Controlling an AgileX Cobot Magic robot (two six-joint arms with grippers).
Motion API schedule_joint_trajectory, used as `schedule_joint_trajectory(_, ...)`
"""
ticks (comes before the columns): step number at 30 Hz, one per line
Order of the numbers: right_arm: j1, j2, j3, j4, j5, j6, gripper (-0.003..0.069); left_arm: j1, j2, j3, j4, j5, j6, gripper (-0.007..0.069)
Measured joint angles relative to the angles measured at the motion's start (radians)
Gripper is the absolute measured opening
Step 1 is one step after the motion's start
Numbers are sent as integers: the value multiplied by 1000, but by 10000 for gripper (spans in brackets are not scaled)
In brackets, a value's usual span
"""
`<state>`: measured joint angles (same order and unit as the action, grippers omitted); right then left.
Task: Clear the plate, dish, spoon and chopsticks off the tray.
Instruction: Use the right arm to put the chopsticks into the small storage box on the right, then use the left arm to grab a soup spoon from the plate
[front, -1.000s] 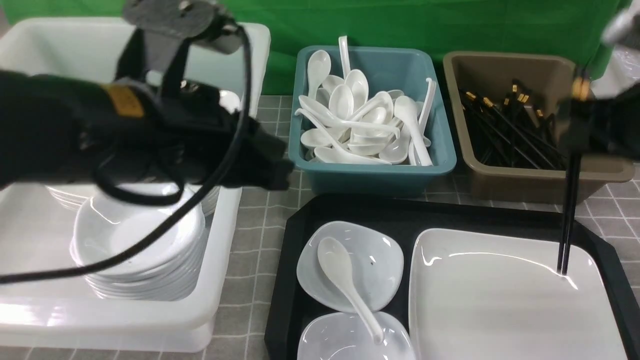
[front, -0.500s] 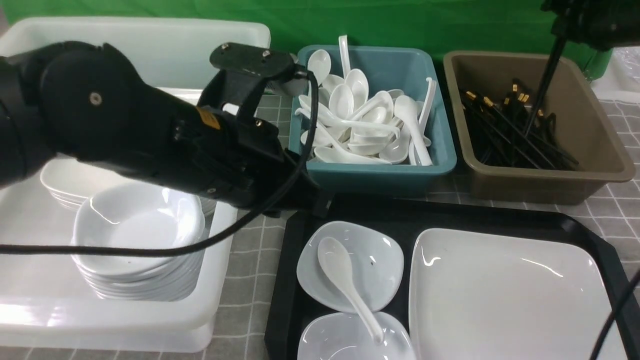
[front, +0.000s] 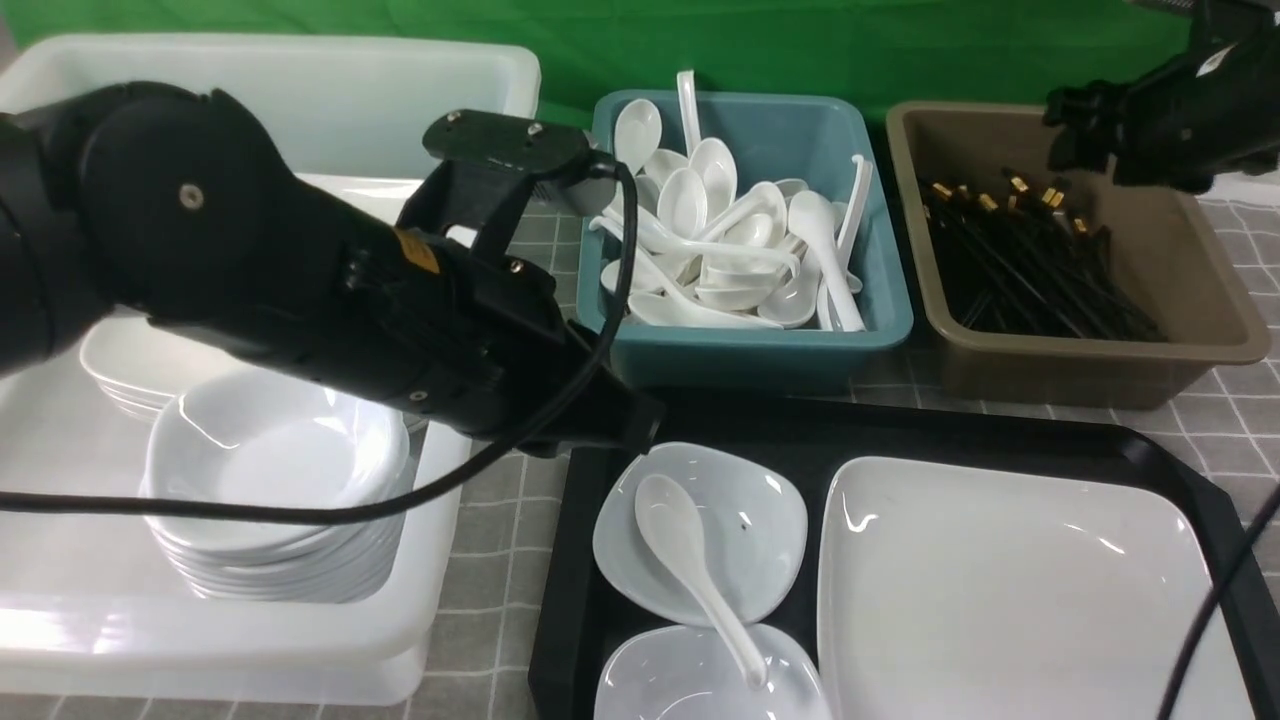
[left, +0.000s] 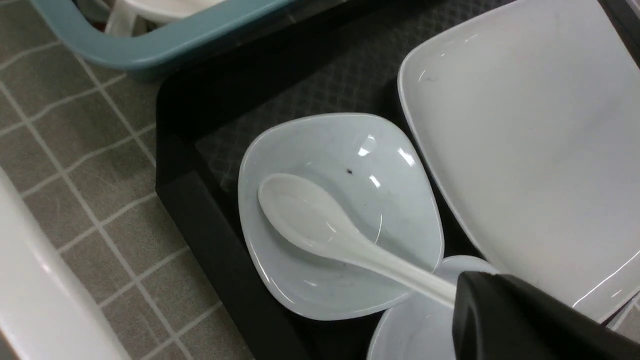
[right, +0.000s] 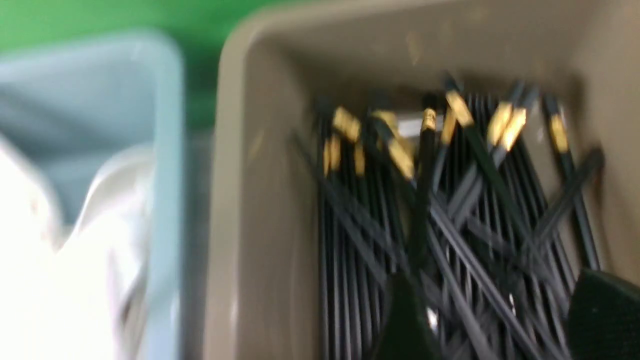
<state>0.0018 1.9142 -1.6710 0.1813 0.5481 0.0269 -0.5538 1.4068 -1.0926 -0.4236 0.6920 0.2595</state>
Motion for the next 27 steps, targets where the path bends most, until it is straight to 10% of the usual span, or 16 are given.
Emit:
schedule_joint_trajectory(2,1,-61,0,1,111,-51,333,0,0,0,0,0,-19,1)
schedule_joint_trajectory(3,13,-144,-2,1,233,-105,173,0,0,0,0,1,-43,1)
schedule_joint_trajectory(7,43,-271,3,2,411,-136,46,0,9,-10,2,25,-115,1)
schedule_joint_trajectory(18,109,-684,240,7,481,-150,28,-220,297,-352,330,336,-605,16)
schedule_joint_trajectory(27,111,-865,392,4,414,-150,28,-247,586,-528,346,465,-794,291)
